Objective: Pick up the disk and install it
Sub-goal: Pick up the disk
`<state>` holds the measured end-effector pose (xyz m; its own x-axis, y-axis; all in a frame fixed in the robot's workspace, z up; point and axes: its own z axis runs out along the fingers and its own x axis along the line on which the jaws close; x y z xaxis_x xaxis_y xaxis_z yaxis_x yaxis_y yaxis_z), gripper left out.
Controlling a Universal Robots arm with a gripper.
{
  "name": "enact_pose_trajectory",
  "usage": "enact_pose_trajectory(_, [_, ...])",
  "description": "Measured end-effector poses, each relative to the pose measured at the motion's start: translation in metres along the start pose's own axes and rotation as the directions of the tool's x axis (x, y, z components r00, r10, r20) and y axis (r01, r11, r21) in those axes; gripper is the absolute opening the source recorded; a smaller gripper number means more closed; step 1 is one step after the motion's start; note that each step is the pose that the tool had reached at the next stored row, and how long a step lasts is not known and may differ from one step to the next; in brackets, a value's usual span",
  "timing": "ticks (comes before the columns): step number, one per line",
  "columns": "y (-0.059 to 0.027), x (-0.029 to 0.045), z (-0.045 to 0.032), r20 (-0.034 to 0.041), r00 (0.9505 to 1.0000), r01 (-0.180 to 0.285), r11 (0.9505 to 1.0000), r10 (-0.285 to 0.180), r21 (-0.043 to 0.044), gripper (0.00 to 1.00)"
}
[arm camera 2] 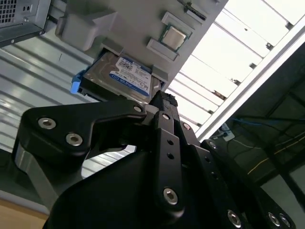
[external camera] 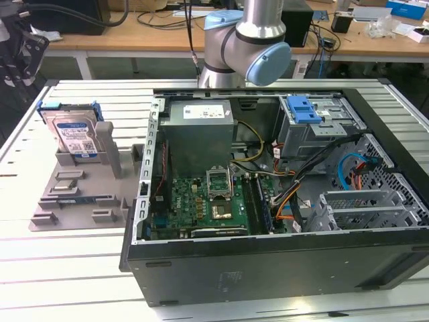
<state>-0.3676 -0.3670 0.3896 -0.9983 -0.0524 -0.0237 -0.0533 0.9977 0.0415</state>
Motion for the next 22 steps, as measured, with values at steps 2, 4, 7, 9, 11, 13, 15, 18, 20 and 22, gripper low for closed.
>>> enact_pose_trajectory(2, [0.0,0.0,0.0,-0.0017,0.9991,0.043,0.9991,-0.043,-0.001,0.11])
enact_pose_trajectory(4, [0.0,0.0,0.0,-0.0035,0.9963,0.085,0.9964,-0.085,-0.0021,0.11])
enact_pose_trajectory(7, [0.0,0.0,0.0,-0.0071,0.9833,0.182,0.9833,-0.182,-0.005,0.11])
enact_pose_trajectory(9, [0.0,0.0,0.0,-0.0081,0.9782,0.207,0.9783,-0.207,-0.0058,0.11])
enact_pose_trajectory(11, [0.0,0.0,0.0,-0.009,0.9721,0.234,0.9721,-0.234,-0.0066,0.11])
enact_pose_trajectory(13, [0.0,0.0,0.0,-0.0106,0.961,0.276,0.9611,-0.276,-0.0081,0.11])
enact_pose_trajectory(15, [0.0,0.0,0.0,-0.0114,0.9536,0.301,0.9536,-0.301,-0.009,0.11])
enact_pose_trajectory(18, [0.0,0.0,0.0,-0.0131,0.9358,0.352,0.9358,-0.352,-0.011,0.11])
enact_pose_trajectory(20, [0.0,0.0,0.0,-0.014,0.9255,0.378,0.9255,-0.379,-0.012,0.11])
enact_pose_trajectory(22, [0.0,0.0,0.0,-0.0145,0.9173,0.398,0.9174,-0.398,-0.0128,0.11])
